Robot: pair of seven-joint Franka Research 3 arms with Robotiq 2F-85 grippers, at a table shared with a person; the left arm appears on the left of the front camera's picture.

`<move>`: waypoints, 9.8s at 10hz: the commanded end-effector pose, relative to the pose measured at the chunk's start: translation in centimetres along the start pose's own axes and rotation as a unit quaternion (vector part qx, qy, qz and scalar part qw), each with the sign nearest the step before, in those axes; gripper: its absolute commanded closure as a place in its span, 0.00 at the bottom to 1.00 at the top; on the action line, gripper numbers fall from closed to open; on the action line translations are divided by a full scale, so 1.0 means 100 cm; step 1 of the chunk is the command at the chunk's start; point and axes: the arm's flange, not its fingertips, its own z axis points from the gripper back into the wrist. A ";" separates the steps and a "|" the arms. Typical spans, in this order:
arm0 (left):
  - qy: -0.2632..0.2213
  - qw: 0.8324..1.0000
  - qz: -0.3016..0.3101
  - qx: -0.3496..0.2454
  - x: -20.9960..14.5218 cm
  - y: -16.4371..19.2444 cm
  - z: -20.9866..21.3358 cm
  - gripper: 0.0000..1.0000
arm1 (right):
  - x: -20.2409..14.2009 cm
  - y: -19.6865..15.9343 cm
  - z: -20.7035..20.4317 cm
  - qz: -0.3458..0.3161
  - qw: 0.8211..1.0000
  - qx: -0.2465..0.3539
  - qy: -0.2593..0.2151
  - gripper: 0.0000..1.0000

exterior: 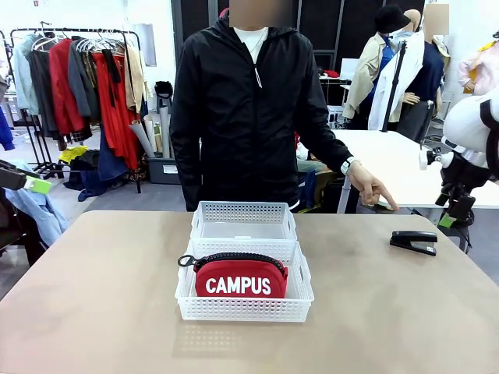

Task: Distribute items into two baskets.
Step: Pick up the Stapler that the person points to, then place the picked Stapler into the Organizing basket as instructed by the person.

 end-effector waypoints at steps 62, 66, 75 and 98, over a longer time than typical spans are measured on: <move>-0.008 1.000 -0.009 -0.004 0.000 0.002 0.000 0.00 | 0.094 0.063 0.075 0.002 1.000 0.029 0.011 1.00; -0.008 1.000 -0.009 -0.004 0.000 0.002 0.000 0.00 | 0.101 0.075 0.082 0.016 0.999 0.028 0.001 1.00; -0.008 1.000 -0.009 -0.004 0.000 0.002 0.000 0.00 | 0.109 0.069 0.082 0.005 0.999 0.036 0.022 1.00; -0.008 1.000 -0.009 -0.004 0.000 0.002 0.000 0.00 | 0.166 0.050 0.084 0.068 0.997 0.042 0.012 1.00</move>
